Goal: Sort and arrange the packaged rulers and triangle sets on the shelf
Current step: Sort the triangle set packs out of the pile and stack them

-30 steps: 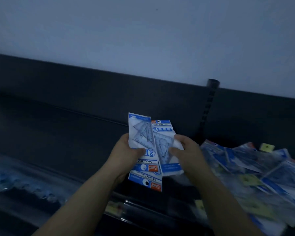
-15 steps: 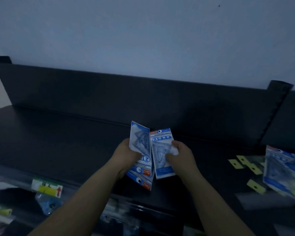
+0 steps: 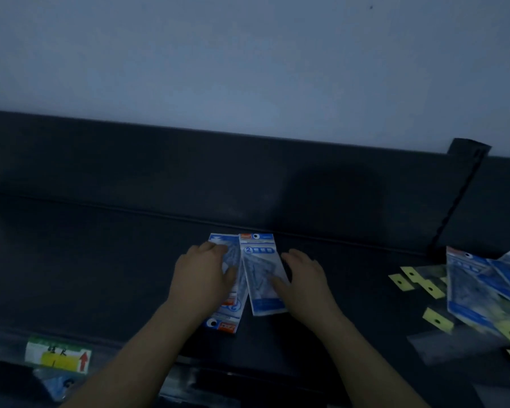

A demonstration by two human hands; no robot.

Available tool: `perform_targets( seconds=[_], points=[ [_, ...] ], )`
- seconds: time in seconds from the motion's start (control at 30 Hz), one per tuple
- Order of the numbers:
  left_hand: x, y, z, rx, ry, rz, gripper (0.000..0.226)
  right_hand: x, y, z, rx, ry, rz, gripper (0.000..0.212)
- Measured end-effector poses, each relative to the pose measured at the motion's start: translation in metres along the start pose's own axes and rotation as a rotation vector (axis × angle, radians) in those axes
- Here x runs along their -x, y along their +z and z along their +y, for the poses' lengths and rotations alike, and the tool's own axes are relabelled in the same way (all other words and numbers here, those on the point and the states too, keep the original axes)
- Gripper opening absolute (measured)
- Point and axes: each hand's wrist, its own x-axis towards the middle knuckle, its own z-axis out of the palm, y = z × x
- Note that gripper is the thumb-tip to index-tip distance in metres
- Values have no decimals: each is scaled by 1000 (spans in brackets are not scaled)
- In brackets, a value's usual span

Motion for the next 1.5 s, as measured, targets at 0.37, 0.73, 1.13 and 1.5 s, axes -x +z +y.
perform_targets(
  seconds=[0.37, 0.73, 1.13, 1.5],
  points=[
    [15, 26, 95, 229, 292, -22, 47, 63, -66, 56, 223, 172, 167, 54],
    [22, 67, 243, 277, 411, -176, 39, 102, -159, 182, 234, 330, 204, 52],
    [22, 123, 353, 195, 305, -478, 30, 137, -243, 327, 164, 420, 77, 29],
    [16, 62, 360, 318, 153, -322, 21, 167, -278, 370, 18, 182, -100, 43]
  ],
)
